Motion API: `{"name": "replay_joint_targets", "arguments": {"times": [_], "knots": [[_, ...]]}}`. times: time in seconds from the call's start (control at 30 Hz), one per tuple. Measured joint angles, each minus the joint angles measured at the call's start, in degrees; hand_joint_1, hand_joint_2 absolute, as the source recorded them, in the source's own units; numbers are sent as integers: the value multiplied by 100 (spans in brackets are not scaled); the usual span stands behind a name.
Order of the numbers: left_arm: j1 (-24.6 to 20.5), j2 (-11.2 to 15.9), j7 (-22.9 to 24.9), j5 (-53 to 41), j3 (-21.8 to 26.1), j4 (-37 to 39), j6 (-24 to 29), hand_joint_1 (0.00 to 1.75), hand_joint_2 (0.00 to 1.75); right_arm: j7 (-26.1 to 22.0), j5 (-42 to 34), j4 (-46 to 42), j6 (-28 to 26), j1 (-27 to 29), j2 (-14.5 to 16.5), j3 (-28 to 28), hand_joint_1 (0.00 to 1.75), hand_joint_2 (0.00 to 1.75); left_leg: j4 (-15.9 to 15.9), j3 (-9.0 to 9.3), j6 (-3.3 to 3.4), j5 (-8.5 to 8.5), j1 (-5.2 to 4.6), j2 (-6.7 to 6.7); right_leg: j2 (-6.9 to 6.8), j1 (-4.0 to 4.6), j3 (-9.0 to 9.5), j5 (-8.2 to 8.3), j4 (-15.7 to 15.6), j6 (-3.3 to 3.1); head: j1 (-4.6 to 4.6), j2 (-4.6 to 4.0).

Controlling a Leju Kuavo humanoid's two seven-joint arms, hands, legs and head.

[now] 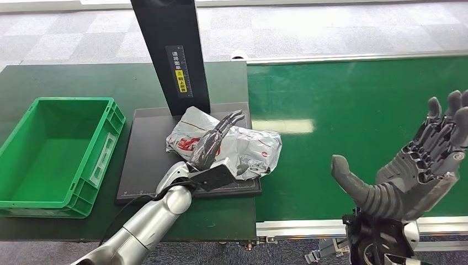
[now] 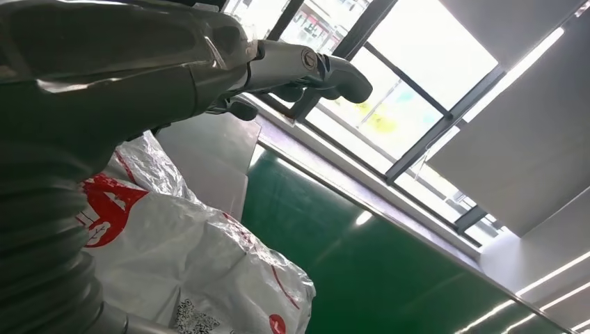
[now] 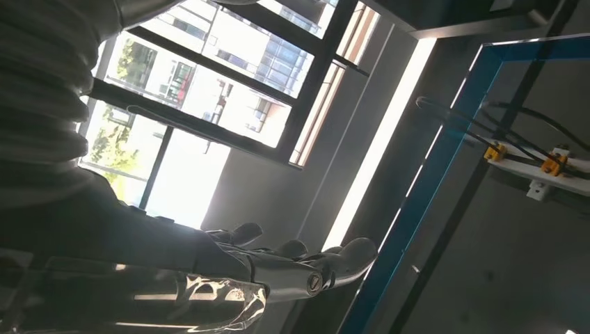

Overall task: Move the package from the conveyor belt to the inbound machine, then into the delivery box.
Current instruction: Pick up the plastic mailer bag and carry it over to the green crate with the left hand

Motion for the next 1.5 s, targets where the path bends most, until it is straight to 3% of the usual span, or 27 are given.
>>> {"name": "replay_joint_targets", "arguments": {"times": [0.5,0.77,0.93,0.97,1.07,1.1,1.2,1.5], "knots": [[-869,-313,1256,-1925,-216,1642,784,0,175,-376,-360,-179,363,169,7,-106,0,175,0,-2,1,2,0,0,0,0,0,0,0,0,0,-1],[-1004,-339,1440,-2177,-386,2098,838,0,175,-395,-386,-171,400,169,7,-107,0,175,0,-5,2,2,0,-1,0,0,-1,0,0,1,1,0],[-1082,-333,2172,-3077,-597,2360,814,0,175,-395,-435,-160,490,167,7,-108,0,175,0,-5,2,2,0,-1,0,0,1,0,0,0,1,0],[-1084,-327,2307,-3202,-636,2412,774,12,175,-395,-440,-153,499,166,7,-108,0,175,0,-5,2,2,0,0,0,0,1,0,1,0,0,-1],[-1091,-294,2456,-3311,-692,2551,496,138,175,-411,-462,-122,502,164,5,-108,0,175,-1,-5,2,2,0,-1,-1,0,1,0,1,0,0,-1],[-1095,-282,2451,-3304,-696,2591,363,170,175,-425,-476,-108,498,161,5,-108,0,175,-1,-5,2,2,0,-1,-1,0,2,0,1,0,1,0],[-1098,-250,2404,-3266,-695,2679,99,175,175,-451,-516,-61,482,131,4,-116,0,175,-2,-4,2,2,0,0,0,0,4,0,1,0,1,-1],[-1115,-176,2382,-3280,-675,2808,39,175,175,-393,-515,-22,431,58,31,-153,0,175,-2,7,2,2,0,-1,-1,0,15,0,1,0,1,0]]}}
